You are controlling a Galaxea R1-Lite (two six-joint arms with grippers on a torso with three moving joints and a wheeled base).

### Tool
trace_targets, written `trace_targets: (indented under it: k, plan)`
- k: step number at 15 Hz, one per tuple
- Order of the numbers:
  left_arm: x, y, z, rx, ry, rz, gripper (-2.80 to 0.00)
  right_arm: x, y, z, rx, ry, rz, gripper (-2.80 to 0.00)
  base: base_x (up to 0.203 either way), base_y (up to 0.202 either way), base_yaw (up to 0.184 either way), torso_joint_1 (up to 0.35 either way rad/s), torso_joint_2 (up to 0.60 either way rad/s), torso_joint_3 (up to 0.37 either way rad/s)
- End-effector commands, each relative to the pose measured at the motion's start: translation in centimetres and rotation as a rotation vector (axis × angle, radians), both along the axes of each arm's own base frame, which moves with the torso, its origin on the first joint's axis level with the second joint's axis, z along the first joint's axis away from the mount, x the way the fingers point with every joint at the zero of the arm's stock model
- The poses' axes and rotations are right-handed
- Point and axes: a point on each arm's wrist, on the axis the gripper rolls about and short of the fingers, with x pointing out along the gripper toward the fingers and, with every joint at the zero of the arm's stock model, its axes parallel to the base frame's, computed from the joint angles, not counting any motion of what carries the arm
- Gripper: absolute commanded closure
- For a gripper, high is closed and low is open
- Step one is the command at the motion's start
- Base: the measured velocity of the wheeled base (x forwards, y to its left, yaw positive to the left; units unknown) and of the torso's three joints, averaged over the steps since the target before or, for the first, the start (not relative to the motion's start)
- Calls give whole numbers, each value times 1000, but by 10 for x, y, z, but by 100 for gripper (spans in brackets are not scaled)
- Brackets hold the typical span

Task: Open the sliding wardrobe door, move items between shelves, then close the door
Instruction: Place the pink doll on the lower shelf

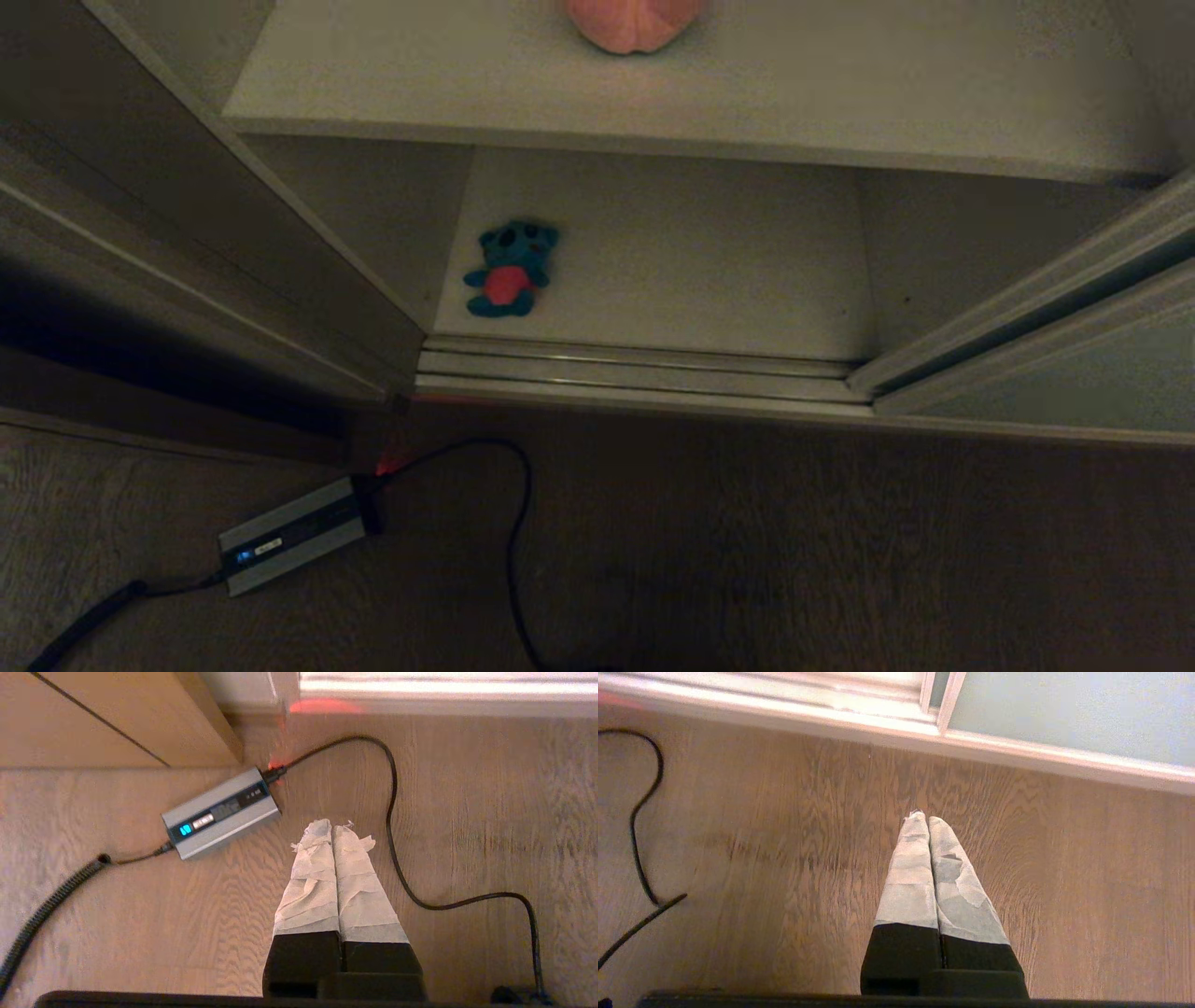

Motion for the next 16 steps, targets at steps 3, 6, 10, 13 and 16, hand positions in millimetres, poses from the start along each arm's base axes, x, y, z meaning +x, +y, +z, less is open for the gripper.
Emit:
trace_targets:
  k: [3,6,10,13,16]
  plan:
    - [1,0,0,9,6,-2,0,0,0,-1,0,5,0,0,0,0,0,4,4,201]
    - [1,0,1,-3,-21,-2,0,0,0,-1,0,3,0,0,0,0,0,2,-1,203]
    - [2,0,1,2,-28,-2,0,0,0,-1,0,3,0,0,0,0,0,2,-2,197]
    - [2,0,1,-1,-29,-1,0,0,0,-1,0,3,0,0,0,0,0,5,2,203]
    - [2,0,1,18,-26,-9,0,0,0,-1,0,2,0,0,0,0,0,4,5,209]
